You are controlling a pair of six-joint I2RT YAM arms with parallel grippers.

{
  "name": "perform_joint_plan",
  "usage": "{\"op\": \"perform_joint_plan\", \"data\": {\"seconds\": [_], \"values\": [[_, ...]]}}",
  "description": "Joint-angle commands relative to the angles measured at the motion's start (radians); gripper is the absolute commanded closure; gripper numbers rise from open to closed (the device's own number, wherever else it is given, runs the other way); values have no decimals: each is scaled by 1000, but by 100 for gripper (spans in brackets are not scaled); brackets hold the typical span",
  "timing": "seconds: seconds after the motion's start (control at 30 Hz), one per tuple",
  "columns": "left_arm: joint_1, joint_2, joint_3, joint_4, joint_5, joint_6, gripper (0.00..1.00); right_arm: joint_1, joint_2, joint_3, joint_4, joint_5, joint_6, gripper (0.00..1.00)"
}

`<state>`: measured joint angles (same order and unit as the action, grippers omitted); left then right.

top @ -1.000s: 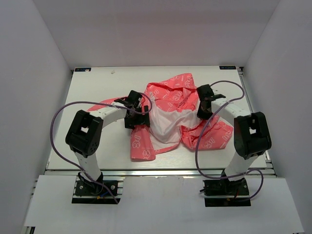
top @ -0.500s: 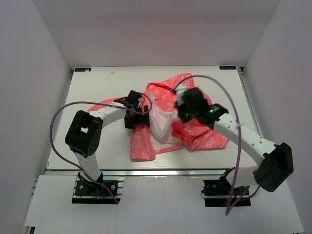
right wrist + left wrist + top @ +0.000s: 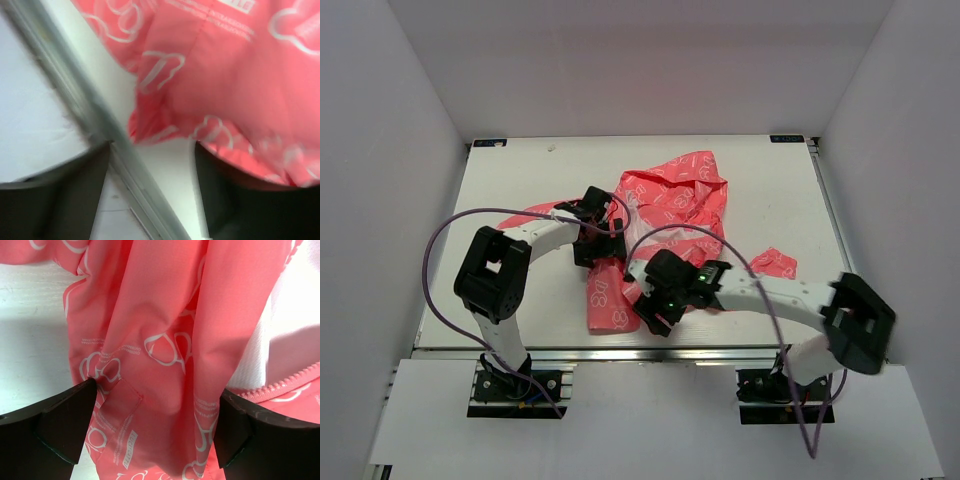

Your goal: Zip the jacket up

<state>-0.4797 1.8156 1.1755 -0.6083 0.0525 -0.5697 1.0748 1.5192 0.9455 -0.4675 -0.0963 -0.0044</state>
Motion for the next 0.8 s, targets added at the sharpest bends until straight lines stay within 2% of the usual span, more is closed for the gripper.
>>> {"op": "perform_joint_plan", "data": {"seconds": [0.0, 0.03, 0.1, 0.2, 0.23, 0.3, 0.33, 0.43, 0.47, 0.6, 0.67, 0.77], "values": [[1, -24, 10, -59, -37, -9, 2, 14, -260, -51, 92, -11, 101, 22], [1, -25, 13, -62, -39, -10, 2, 14, -307, -97, 95, 13, 133, 11], [1, -29, 15, -64, -39, -10, 2, 14, -431, -141, 87, 68, 200, 11], [3, -35, 15, -68, -72, -13, 2, 2, -542, -201, -20, 324, 372, 11], [4, -35, 15, -71, -77, -15, 2, -21, -557, -211, -110, 373, 473, 11], [7, -35, 12, -76, -86, -18, 2, -65, -586, -240, -202, 462, 564, 11], [10, -35, 9, -76, -89, -19, 2, -137, -591, -250, -270, 480, 633, 11], [18, -36, 6, -74, -97, -25, 2, -280, -596, -300, -286, 474, 646, 11], [18, -36, 0, -58, -89, -25, 2, -295, -590, -312, -246, 469, 603, 11], [18, -27, -8, -38, -22, -25, 2, -326, -478, -303, -117, 383, 494, 11], [18, -29, -13, -34, -26, -27, 2, -328, -417, -278, -92, 412, 491, 11], [19, -33, -11, -41, -37, -29, 2, -342, -234, -217, -86, 467, 481, 12]]}}
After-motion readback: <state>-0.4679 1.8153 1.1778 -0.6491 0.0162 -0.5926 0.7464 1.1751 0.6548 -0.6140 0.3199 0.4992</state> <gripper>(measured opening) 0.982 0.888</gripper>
